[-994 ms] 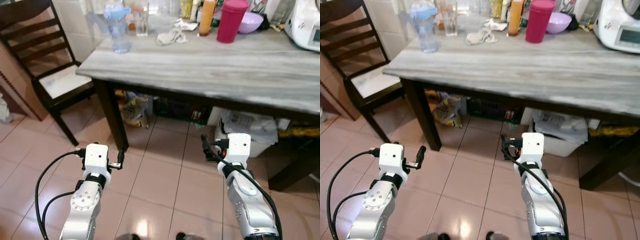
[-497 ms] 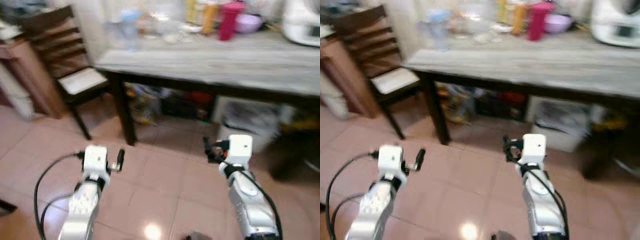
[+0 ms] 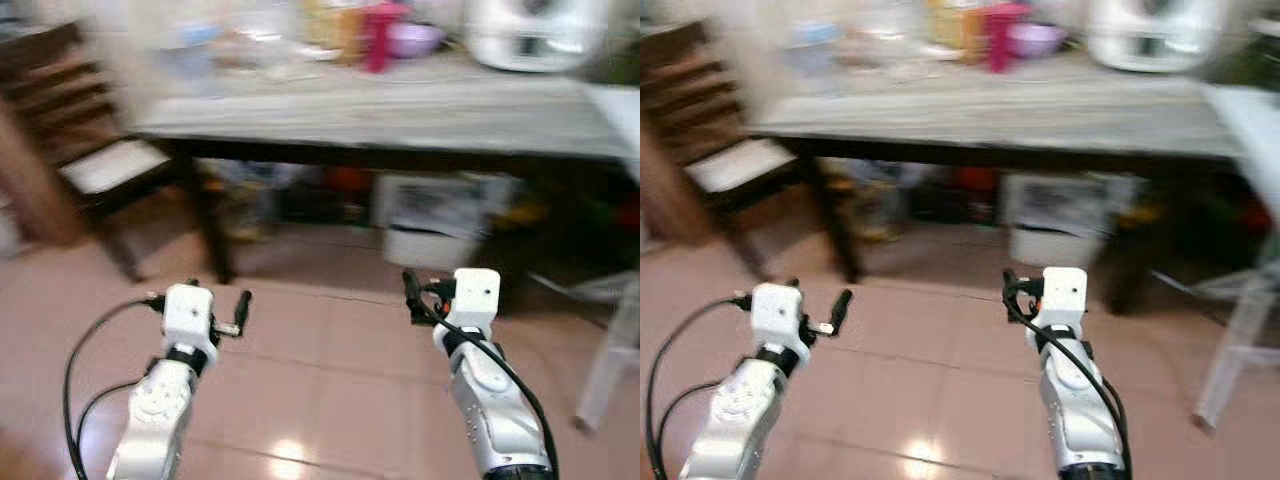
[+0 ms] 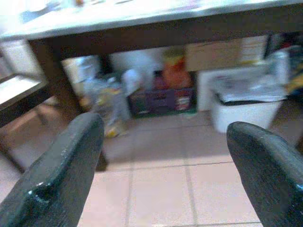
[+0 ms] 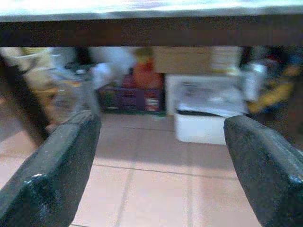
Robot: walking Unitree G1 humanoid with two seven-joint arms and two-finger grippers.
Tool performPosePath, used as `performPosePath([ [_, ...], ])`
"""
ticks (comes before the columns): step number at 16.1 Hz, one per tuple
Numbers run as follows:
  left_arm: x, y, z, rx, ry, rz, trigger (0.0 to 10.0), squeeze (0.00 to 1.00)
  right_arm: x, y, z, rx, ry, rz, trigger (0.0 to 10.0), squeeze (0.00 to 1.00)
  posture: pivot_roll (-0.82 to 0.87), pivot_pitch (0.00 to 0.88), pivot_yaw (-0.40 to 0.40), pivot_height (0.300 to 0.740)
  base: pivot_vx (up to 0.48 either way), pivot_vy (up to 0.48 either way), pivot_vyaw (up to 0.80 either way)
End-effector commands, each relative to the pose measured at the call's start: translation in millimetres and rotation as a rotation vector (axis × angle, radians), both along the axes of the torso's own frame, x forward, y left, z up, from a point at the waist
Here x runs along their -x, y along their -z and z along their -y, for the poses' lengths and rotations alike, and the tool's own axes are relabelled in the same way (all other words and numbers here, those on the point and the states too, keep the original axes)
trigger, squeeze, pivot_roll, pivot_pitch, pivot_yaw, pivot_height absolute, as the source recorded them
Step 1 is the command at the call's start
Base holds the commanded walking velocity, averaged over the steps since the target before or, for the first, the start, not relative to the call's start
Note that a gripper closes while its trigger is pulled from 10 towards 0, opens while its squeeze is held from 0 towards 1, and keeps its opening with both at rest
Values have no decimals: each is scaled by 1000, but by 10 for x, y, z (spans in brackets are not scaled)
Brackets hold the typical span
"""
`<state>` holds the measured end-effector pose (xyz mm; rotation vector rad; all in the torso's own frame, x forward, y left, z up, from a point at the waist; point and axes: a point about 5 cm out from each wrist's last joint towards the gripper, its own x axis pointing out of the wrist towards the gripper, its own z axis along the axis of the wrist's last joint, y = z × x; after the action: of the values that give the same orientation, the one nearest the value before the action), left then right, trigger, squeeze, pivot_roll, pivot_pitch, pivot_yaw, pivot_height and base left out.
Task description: Setting the table
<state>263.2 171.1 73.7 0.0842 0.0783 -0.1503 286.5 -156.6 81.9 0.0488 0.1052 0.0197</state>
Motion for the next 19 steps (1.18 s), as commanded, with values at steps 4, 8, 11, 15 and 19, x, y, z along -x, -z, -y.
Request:
performPosePath([
  [4,-1,-5,39,11,16,1,10000,0,-9,6,55,-21,15,-15,10000,0,-129,92,43,740,0,-366,0],
  [8,-5,-30,54,19,22,7,10000,0,-23,-35,2,33,-9,17,10000,0,-125,93,47,740,0,-364,0],
  [11,-38,-180,80,61,27,59,10000,0,-4,-235,-6,88,-43,106,10000,0,-125,97,46,740,0,-366,0],
  [15,-12,-361,94,89,14,118,10000,0,96,-545,71,136,-23,238,10000,0,-132,106,41,740,0,-366,0],
  [19,87,-329,0,80,-15,99,10000,0,252,-502,138,139,22,206,10000,0,-140,120,41,740,0,-366,0],
])
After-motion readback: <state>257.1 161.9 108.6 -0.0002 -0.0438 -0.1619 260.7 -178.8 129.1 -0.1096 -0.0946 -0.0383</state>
